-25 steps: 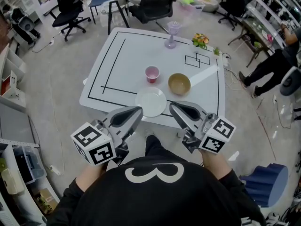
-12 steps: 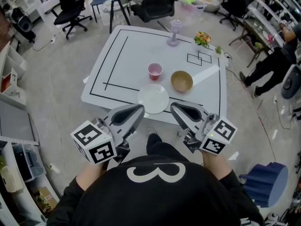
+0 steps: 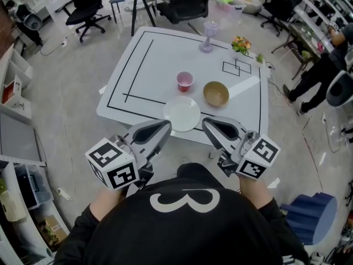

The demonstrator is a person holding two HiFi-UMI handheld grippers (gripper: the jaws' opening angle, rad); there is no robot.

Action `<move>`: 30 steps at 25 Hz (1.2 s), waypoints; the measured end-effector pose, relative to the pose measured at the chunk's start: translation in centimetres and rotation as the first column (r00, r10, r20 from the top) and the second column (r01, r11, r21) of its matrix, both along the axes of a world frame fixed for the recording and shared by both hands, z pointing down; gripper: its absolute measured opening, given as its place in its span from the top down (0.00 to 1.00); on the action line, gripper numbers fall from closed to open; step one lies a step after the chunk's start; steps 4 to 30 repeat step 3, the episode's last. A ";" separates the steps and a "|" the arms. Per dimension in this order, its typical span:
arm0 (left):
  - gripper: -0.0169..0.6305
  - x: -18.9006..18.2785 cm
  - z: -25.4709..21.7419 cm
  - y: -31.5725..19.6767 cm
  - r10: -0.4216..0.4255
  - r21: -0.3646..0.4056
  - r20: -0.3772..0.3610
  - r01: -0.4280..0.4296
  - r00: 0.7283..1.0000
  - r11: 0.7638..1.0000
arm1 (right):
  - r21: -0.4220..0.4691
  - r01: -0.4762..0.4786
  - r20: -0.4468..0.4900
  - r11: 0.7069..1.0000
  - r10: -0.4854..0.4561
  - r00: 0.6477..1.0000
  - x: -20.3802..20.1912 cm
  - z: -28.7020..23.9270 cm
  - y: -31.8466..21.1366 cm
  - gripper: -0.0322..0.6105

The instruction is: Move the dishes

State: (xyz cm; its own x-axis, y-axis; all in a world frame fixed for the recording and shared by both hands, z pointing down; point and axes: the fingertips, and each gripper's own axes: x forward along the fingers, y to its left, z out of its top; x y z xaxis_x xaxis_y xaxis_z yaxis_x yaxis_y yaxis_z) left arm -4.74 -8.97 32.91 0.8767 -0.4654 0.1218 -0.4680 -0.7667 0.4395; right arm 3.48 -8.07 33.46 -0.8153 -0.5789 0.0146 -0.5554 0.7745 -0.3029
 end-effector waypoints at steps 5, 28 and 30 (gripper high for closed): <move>0.97 0.0 0.2 -0.2 -0.005 -0.006 0.007 0.005 1.000 1.000 | 0.001 0.004 0.000 1.000 -0.004 1.000 0.0 -0.1 -0.2 0.94; 0.97 0.0 0.2 -0.2 -0.005 -0.006 0.007 0.005 1.000 1.000 | 0.001 0.004 0.000 1.000 -0.004 1.000 0.0 -0.1 -0.2 0.94; 0.97 0.0 0.2 -0.2 -0.005 -0.006 0.007 0.005 1.000 1.000 | 0.001 0.004 0.000 1.000 -0.004 1.000 0.0 -0.1 -0.2 0.94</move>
